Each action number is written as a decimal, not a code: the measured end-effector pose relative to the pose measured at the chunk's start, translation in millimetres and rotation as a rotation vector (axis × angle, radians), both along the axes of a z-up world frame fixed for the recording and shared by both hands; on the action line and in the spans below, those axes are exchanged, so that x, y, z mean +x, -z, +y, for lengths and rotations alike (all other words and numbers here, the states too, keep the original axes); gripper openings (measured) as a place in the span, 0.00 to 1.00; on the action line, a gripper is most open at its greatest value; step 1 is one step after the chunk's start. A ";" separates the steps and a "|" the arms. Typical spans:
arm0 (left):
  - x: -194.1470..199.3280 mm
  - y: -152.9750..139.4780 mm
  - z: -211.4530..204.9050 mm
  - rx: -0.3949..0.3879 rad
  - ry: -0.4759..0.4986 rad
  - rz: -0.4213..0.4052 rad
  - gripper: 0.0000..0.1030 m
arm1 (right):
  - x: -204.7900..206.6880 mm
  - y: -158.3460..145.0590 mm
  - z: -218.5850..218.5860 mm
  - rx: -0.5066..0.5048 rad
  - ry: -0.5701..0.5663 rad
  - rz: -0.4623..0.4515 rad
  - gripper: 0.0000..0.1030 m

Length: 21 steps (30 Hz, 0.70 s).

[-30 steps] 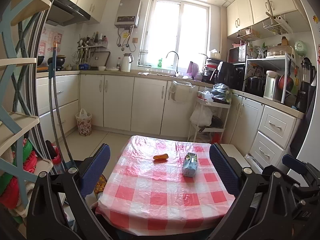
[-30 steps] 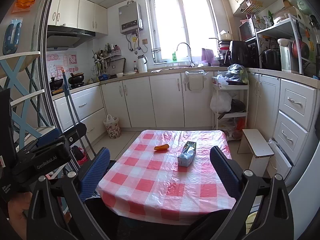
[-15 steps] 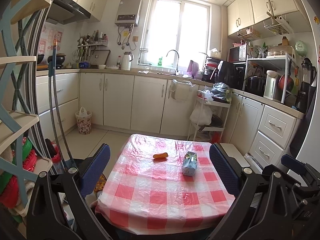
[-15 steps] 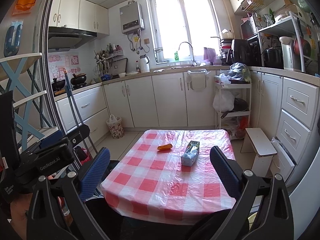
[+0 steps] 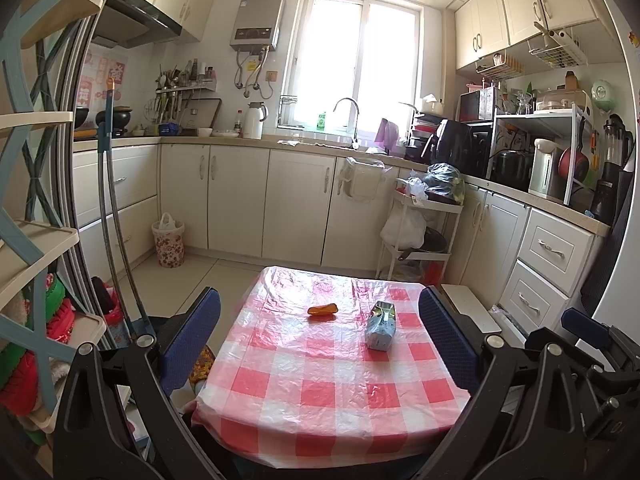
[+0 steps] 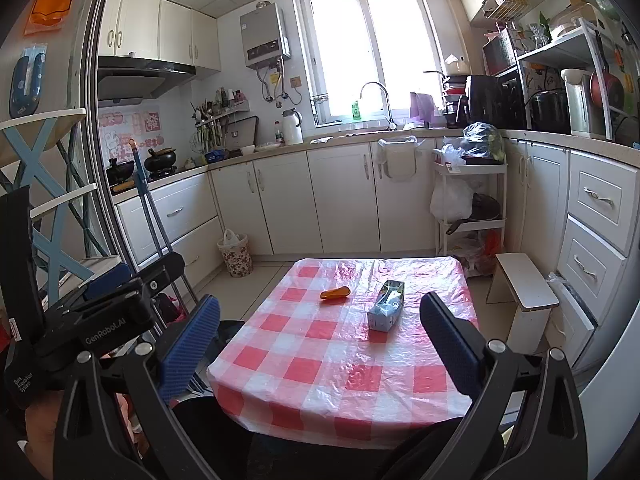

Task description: Collect trash

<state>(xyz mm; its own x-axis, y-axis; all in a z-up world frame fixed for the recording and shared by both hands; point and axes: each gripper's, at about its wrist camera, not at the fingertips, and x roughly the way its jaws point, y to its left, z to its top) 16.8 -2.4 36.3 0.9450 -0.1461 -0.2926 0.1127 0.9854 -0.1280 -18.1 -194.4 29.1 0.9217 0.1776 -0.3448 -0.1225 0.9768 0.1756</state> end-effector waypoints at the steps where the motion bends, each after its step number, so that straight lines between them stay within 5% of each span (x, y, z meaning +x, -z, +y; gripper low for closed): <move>1: 0.0 0.2 0.0 0.000 0.000 0.000 0.93 | 0.7 -0.1 -0.3 0.002 -0.001 0.001 0.93; 21: 0.0 0.3 0.2 0.001 -0.003 0.004 0.93 | 1.0 1.6 0.2 0.010 -0.009 0.004 0.93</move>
